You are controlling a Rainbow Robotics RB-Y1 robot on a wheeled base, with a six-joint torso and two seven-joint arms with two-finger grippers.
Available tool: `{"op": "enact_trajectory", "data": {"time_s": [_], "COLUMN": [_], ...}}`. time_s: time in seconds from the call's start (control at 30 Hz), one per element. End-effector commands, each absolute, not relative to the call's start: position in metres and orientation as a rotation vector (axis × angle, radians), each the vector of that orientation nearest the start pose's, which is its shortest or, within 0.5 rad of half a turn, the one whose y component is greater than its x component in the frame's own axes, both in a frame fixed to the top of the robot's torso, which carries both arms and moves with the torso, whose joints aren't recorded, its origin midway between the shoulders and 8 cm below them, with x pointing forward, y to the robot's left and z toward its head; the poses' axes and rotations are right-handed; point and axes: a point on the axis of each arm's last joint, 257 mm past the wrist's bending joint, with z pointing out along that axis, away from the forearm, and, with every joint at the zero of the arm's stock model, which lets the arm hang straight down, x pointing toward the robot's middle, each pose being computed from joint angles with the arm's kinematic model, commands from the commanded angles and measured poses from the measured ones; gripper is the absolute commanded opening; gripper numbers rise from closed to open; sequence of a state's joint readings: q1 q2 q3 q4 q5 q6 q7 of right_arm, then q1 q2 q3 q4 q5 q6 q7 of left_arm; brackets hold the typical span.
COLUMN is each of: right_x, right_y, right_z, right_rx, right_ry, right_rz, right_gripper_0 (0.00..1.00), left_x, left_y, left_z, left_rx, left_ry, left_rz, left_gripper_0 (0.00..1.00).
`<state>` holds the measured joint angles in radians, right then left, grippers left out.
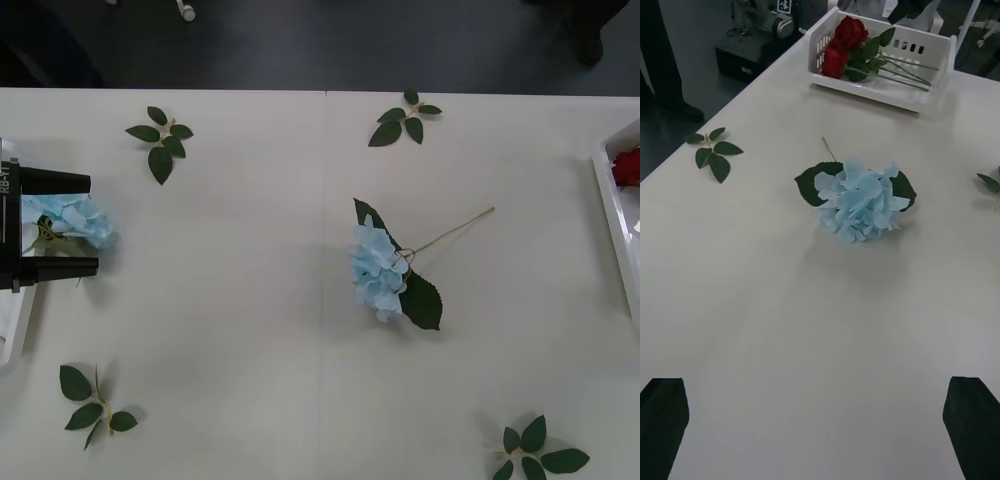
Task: Put the red flowers into the right box and the blue flowers into the left box
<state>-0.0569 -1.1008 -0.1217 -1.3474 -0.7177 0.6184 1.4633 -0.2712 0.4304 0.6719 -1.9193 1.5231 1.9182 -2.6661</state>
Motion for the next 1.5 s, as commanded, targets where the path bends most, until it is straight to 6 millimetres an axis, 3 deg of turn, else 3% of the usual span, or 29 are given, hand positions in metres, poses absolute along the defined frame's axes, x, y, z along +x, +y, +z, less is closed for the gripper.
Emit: {"op": "enact_trajectory", "data": {"time_s": [0.03,0.17,0.37,0.47,0.77,0.97,1.1,1.33,1.5], "right_x": [0.491,0.492,0.502,0.505,0.493,0.466,0.441,0.422,0.423], "right_y": [-0.649,-0.647,-0.614,-0.585,-0.465,-0.369,-0.329,-0.301,-0.304], "right_z": [-0.154,-0.155,-0.136,-0.125,-0.105,-0.111,-0.120,-0.138,-0.144], "right_rx": [0.207,0.231,0.260,0.216,-0.098,-0.638,-0.964,-1.498,-1.746], "right_ry": [2.081,2.078,2.067,2.093,2.202,2.190,2.145,1.908,1.732], "right_rz": [-0.435,-0.410,-0.264,-0.217,-0.160,-0.183,-0.193,-0.313,-0.450], "right_gripper_0": [0.86,0.86,0.86,0.86,0.86,0.86,0.86,0.86,0.86], "left_x": [0.365,0.365,0.365,0.365,0.365,0.365,0.365,0.365,0.365], "left_y": [0.243,0.243,0.243,0.243,0.243,0.243,0.243,0.243,0.243], "left_z": [-0.094,-0.094,-0.094,-0.094,-0.094,-0.094,-0.094,-0.094,-0.094], "left_rx": [1.382,1.382,1.382,1.382,1.382,1.382,1.382,1.382,1.382], "left_ry": [1.580,1.580,1.580,1.580,1.580,1.580,1.580,1.580,1.580], "left_rz": [-0.474,-0.474,-0.474,-0.474,-0.474,-0.474,-0.474,-0.474,-0.474], "left_gripper_0": [1.00,1.00,1.00,1.00,1.00,1.00,1.00,1.00,1.00]}}
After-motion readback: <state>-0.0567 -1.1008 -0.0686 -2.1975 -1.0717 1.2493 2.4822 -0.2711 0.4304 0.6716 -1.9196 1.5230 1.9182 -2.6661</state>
